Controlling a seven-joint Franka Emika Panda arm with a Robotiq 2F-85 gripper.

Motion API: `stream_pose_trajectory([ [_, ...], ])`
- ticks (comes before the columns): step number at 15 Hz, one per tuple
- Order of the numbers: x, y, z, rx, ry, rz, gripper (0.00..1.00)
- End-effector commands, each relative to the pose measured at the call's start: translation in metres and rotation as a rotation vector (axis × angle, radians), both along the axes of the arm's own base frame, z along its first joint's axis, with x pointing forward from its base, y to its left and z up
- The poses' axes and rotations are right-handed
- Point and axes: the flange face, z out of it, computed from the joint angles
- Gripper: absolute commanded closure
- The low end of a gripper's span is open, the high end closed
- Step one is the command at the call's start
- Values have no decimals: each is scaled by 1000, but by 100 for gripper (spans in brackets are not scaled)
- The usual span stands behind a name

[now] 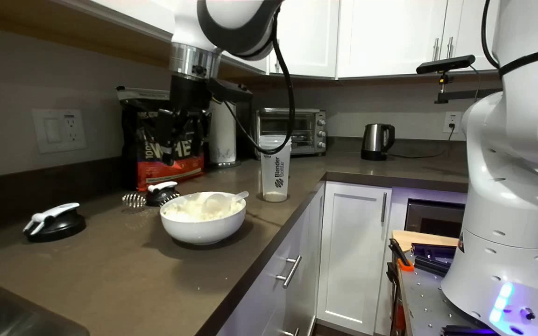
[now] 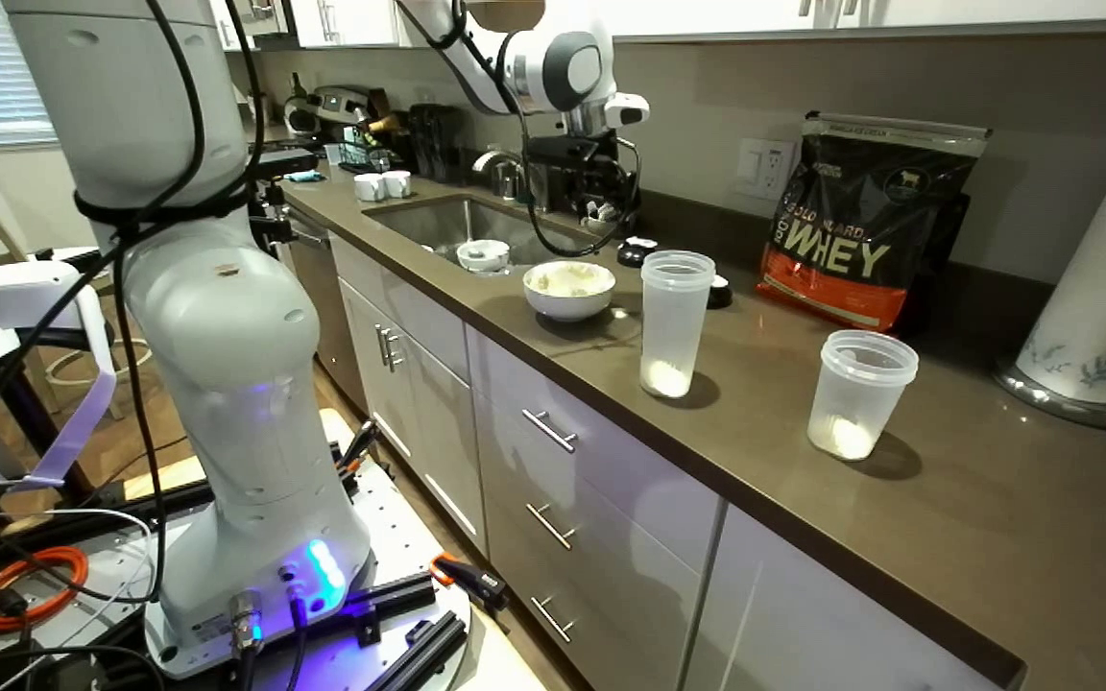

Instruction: Put the silver object on the left inside one of the clear bottles on the right

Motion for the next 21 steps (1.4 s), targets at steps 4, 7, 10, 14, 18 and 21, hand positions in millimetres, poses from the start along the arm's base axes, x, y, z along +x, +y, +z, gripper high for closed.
stream_pose_trajectory([
  [4, 26, -8, -19, -52, -19, -42, 0],
  [7, 32, -8, -31, -54, -20, -60, 0],
  [10, 37, -7, -40, -64, -40, -98, 0],
  [14, 44, -4, -49, -98, -84, -153, 0],
  [18, 52, -1, -56, -137, -96, -203, 0],
  [21, 61, 2, -63, -122, -90, -230, 0],
])
